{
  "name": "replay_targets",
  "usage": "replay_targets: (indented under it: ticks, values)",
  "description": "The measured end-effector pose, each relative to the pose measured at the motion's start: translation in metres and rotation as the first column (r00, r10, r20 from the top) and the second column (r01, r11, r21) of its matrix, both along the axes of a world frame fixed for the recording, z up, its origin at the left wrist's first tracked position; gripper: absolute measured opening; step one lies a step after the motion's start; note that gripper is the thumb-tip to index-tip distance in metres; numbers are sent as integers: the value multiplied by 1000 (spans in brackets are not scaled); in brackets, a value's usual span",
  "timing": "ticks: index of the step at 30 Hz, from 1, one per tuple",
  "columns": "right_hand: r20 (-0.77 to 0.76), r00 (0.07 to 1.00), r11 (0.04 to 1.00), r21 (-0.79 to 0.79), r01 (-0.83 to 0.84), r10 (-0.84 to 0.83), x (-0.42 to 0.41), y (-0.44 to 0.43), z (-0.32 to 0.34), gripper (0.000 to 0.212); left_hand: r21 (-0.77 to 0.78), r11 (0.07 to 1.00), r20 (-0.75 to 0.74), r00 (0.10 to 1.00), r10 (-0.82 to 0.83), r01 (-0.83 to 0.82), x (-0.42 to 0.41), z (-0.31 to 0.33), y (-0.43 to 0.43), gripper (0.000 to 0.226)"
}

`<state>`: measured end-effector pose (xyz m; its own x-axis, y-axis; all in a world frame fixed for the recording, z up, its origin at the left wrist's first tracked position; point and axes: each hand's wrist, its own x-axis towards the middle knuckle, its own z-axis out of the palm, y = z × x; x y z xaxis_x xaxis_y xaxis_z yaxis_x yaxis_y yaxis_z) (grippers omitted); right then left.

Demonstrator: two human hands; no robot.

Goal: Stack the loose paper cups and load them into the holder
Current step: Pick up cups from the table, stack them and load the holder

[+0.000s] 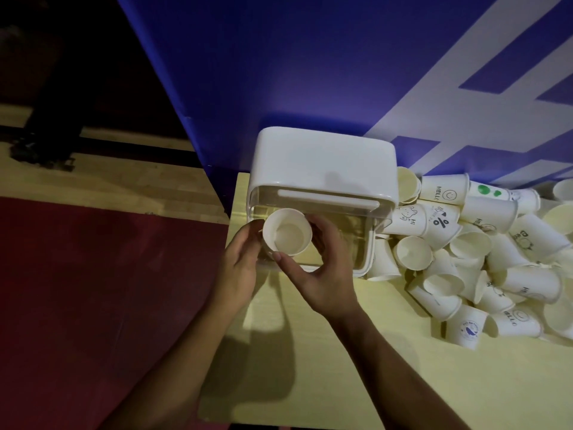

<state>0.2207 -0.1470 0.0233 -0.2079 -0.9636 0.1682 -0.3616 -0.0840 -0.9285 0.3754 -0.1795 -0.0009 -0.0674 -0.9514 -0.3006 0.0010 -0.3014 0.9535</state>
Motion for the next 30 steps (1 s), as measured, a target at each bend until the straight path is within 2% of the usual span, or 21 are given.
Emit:
replay_targets:
  ticks: [4,8,13,19,30]
  values:
    - [-11,1000,1000,10,-14,14,-1,0,-9,65,25,1000,-4,1000,12,-12,-1,-4,0,30]
    - [-115,991,991,125,-51,65,-2,1,-24,66,-3,999,11,999,-32,32,-2,-3,1,31]
    - [-185,980,976,218,-28,69,-4,-1,-36,70,-33,995,134,987,-85,90,-1,-21,-3,31]
    - [-121,989,943,331,-42,87,-6,-5,-45,75,-50,988,260,957,-130,148,3,-32,-6,36]
    - [-85,994,920,391,-29,68,-5,-4,-40,78,-55,979,334,927,-168,197,3,-28,-7,37]
